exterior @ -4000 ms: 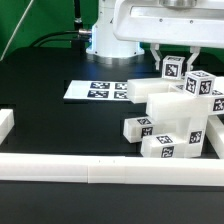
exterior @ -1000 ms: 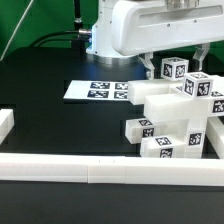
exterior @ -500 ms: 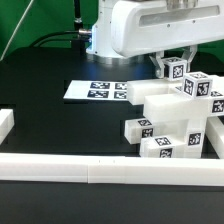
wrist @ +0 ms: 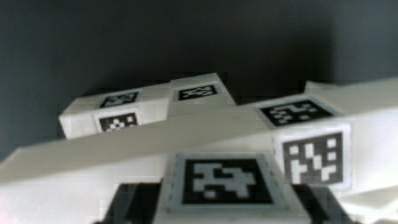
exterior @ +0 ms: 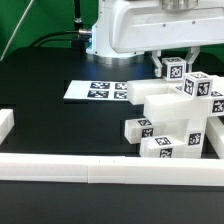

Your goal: Assemble chair

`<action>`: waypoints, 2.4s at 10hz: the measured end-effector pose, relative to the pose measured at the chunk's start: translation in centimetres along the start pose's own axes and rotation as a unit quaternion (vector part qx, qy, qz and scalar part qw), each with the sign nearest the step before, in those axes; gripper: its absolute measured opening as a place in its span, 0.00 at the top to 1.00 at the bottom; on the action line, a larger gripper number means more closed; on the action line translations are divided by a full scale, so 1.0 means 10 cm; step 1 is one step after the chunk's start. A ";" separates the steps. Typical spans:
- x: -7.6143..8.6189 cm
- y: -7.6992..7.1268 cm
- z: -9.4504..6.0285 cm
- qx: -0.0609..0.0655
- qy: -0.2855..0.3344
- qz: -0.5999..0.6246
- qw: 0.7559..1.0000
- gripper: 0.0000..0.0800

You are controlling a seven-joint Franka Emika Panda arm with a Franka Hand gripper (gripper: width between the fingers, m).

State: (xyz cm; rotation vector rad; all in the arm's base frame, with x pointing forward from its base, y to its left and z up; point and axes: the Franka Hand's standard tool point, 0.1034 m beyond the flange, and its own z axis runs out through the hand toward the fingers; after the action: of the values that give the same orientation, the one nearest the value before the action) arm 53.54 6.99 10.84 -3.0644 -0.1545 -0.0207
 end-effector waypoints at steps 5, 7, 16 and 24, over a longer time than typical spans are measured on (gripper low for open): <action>0.00 0.00 0.00 0.005 0.000 0.154 0.988 0.67; 0.01 0.02 0.01 0.015 0.000 0.215 0.977 0.67; 0.03 0.01 0.00 0.034 -0.005 0.473 0.880 0.67; 0.02 -0.06 -0.02 0.030 -0.022 0.507 0.861 0.21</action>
Offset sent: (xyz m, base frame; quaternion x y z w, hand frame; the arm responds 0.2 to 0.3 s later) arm -0.0003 -0.0003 0.0001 -0.0004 0.0011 0.1939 0.9810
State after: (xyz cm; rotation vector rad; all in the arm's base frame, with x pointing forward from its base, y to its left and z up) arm 53.68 7.59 11.09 -2.6689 1.3951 0.1088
